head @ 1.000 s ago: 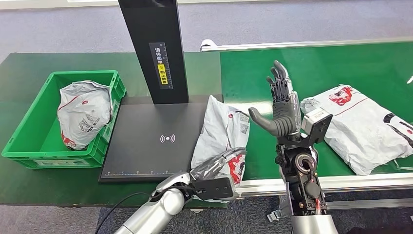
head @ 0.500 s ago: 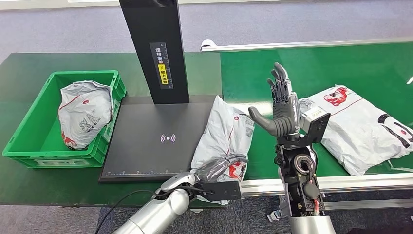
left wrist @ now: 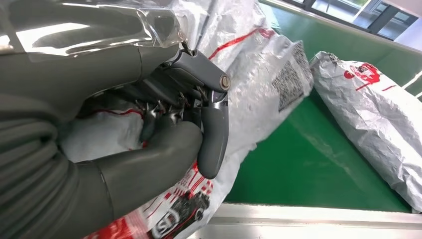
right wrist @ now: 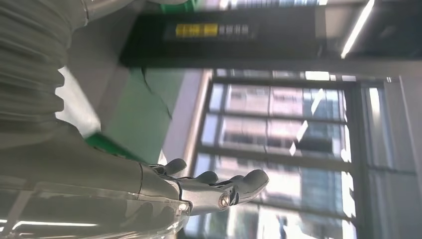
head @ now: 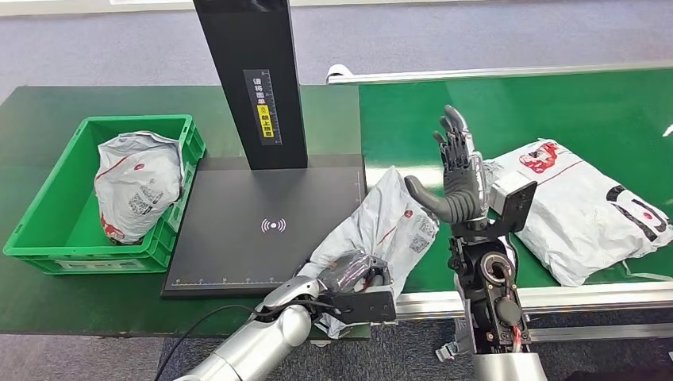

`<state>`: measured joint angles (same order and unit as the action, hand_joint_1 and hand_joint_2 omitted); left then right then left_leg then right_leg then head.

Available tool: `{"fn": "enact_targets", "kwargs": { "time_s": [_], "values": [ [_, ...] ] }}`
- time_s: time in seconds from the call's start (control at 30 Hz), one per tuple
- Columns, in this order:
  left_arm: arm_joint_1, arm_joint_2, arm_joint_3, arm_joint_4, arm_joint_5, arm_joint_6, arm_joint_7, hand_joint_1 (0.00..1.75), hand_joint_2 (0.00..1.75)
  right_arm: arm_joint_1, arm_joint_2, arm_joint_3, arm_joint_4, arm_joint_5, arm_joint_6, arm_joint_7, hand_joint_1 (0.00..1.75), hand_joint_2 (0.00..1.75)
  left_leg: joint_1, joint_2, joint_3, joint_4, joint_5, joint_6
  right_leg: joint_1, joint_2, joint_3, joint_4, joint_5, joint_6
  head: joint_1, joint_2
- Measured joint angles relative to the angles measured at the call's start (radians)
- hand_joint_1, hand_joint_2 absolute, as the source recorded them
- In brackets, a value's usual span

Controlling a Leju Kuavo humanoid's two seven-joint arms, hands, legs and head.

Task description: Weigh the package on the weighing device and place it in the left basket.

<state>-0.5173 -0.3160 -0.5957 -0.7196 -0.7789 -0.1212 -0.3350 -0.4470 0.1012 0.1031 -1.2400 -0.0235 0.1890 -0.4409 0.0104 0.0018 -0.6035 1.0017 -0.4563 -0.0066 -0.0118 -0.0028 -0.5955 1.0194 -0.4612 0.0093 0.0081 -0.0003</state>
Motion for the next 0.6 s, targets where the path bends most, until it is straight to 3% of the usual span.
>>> {"fn": "enact_targets", "kwargs": {
  "time_s": [0.1,0.2,0.33,0.6],
  "values": [
    [-0.004,-0.001,0.004,0.01,-0.006,0.03,-0.003,1.75,1.75,-0.001,0.002,-0.011,0.027,-0.141,0.136,0.082,0.0,1.75,0.0,0.0,0.0,0.0,0.0,0.0,0.0,0.0,0.0,0.0,0.0,0.0,0.0,0.0],
    [-0.001,-0.002,0.022,0.011,-0.003,0.093,-0.015,1.75,1.75,-0.001,0.005,-0.019,0.058,-0.23,0.206,0.124,0.0,1.75,0.0,0.0,0.0,0.0,0.0,0.0,0.0,0.0,0.0,0.0,0.0,0.0,0.0,0.0],
    [0.016,0.003,0.073,-0.027,0.017,0.164,-0.022,1.75,1.75,-0.004,0.005,-0.02,0.089,-0.266,0.225,0.145,0.0,1.75,0.0,0.0,0.0,0.0,0.0,0.0,0.0,0.0,0.0,0.0,0.0,0.0,0.0,0.0],
    [0.037,0.009,0.116,-0.075,0.024,0.17,-0.023,1.75,1.75,-0.014,0.005,-0.02,0.12,-0.271,0.225,0.147,0.0,1.75,0.0,-0.001,-0.001,0.0,0.0,0.0,0.0,0.0,0.0,0.0,0.0,0.0,0.0,0.0]
  ]
}}
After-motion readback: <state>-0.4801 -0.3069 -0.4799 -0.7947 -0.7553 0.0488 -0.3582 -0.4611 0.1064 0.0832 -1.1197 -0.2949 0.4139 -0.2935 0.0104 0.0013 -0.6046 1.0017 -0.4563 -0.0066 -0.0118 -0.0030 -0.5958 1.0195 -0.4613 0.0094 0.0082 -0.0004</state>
